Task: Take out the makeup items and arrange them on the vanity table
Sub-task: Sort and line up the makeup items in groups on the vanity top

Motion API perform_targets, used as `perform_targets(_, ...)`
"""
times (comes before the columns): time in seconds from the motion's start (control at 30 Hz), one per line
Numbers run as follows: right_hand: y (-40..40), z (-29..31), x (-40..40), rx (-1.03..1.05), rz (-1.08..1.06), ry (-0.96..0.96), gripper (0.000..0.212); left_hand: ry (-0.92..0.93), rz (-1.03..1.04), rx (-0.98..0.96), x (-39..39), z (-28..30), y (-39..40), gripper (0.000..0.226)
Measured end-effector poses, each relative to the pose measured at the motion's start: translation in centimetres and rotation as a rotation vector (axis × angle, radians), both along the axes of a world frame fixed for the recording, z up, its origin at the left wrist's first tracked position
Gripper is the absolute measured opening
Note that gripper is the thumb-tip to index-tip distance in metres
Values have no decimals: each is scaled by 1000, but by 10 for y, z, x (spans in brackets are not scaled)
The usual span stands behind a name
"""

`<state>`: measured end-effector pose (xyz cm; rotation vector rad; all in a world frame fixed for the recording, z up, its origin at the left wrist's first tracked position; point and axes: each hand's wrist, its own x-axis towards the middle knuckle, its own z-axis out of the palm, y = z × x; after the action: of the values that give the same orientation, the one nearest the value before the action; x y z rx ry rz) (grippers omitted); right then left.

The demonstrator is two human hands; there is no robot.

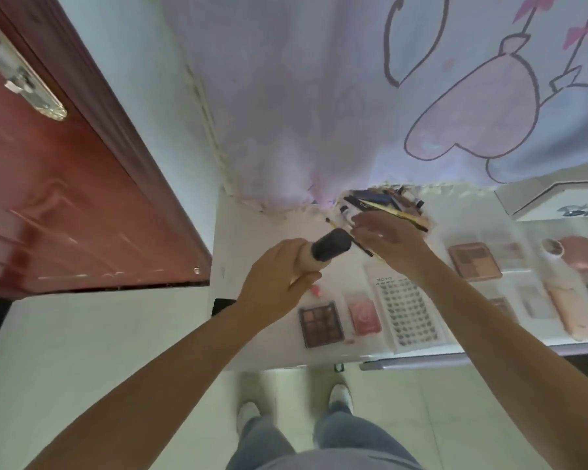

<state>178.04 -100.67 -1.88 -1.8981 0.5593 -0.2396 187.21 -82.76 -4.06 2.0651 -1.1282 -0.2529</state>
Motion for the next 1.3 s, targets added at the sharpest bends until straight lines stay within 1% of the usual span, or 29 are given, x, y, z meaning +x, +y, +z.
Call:
perform_targets(0.07,-5,-28,0,-59,41,196,15,128,43,32,-19,-20,7,34)
perform_targets(0.13,-6,-55,2,-148,145,322,20,255,117,88,-34,-43,15,33)
perform_targets(0.2,0,-78,6,-225,231,413,24,350,221,128,-46,-63,24,33)
perform_targets(0.3,14,-103,14,-315,359,488,31,379,394,122,-65,-90,37,34)
perform_targets(0.37,23,-115,22,-372,413,486,32,406,506,90,-74,-103,43,35)
perform_targets(0.47,32,-124,34,-471,424,480,31,436,608,34,-82,-117,46,34)
perform_targets(0.57,35,-130,42,-655,476,470,29,472,682,-17,-82,-124,44,32)
perform_targets(0.63,32,-131,46,-709,489,488,26,510,699,-33,-79,-125,42,31)
perform_targets(0.73,23,-132,47,-717,457,515,24,585,720,-66,-80,-122,36,32)
perform_targets(0.9,-20,-130,36,-814,385,563,22,576,729,-63,-75,-120,25,37)
perform_targets(0.97,-39,-127,33,-876,350,589,24,570,717,-54,-68,-121,21,37)
perform_targets(1.07,-58,-123,30,-1012,359,631,29,642,744,-21,-61,-121,17,37)
perform_targets(1.17,-59,-120,27,-1022,394,627,30,641,788,-52,-61,-117,13,31)
perform_targets(1.23,-49,-119,23,-991,471,537,30,655,846,-54,-66,-115,12,32)
perform_targets(1.3,-32,-122,16,-921,594,427,30,688,940,-46,-73,-117,11,41)
